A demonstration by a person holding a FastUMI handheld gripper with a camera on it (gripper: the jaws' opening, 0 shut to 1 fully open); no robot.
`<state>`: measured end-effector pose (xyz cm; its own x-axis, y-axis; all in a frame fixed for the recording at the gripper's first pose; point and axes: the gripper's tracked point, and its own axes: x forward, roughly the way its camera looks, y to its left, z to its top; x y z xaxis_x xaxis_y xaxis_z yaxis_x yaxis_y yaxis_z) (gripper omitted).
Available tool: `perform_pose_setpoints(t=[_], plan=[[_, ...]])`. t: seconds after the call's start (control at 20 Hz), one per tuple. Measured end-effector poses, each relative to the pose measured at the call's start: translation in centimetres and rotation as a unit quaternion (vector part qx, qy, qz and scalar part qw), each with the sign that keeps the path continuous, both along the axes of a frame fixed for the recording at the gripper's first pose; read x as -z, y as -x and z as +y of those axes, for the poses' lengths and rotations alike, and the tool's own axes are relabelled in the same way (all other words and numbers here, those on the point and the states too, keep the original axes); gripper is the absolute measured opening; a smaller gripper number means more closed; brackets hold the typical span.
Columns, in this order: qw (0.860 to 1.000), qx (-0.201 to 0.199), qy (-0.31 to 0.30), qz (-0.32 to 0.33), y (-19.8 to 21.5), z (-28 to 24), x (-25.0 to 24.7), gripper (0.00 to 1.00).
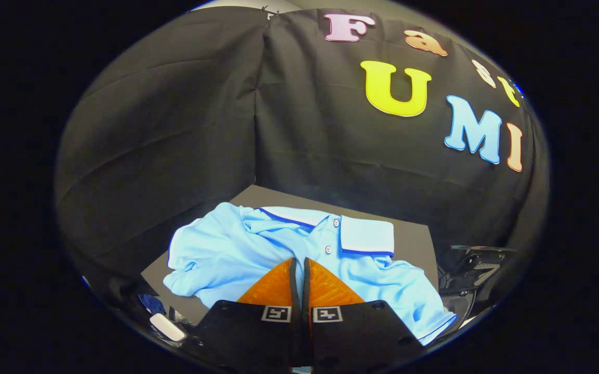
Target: Put the clothes into the washing machine and then close the washing machine lid.
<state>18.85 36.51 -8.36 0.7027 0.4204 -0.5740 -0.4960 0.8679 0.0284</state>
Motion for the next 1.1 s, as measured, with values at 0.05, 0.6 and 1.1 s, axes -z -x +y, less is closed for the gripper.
perform_pose_setpoints(t=[0.05, 0.6, 1.1], plan=[[1.000, 0.000, -0.010, -0.009, 0.0, -0.2, -0.7, 0.02], [0.994, 0.031, -0.076, -0.072, -1.0, -6.2, -7.3, 0.01], [0.986, 0.090, -0.083, -0.112, -2.9, -16.9, -10.3, 0.01]])
